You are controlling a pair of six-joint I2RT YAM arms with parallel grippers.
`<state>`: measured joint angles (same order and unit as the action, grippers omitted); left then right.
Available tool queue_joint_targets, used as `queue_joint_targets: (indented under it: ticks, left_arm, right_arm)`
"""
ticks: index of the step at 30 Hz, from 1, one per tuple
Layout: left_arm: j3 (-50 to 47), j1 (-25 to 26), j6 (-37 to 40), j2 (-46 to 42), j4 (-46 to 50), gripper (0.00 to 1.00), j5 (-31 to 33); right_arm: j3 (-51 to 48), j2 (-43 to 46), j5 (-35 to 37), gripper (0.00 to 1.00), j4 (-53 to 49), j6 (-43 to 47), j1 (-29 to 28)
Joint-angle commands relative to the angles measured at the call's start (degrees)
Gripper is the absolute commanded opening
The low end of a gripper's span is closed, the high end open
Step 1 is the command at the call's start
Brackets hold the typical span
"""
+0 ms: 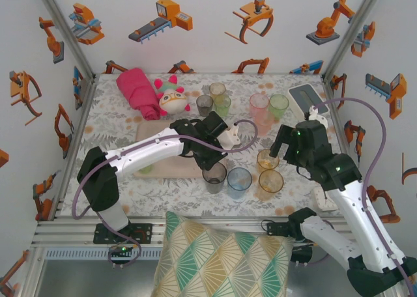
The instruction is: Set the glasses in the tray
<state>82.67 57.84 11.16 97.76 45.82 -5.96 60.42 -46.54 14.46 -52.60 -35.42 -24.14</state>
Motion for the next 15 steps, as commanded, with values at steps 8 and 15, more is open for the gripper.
queue_joint_targets:
  ticks: [8, 15]
  left_arm:
    - [-0.3, 0.3, -0.5, -0.1, 0.5, 0.16, 1.6]
    - [0.8, 0.3, -0.4, -0.3, 1.3, 0.07, 2.2]
  right_arm:
    - [-0.7, 0.2, 0.3, 0.98, 0.4, -0.8, 0.3]
    - [-1.3, 0.3, 0.0, 0.98, 0.9, -0.8, 0.3]
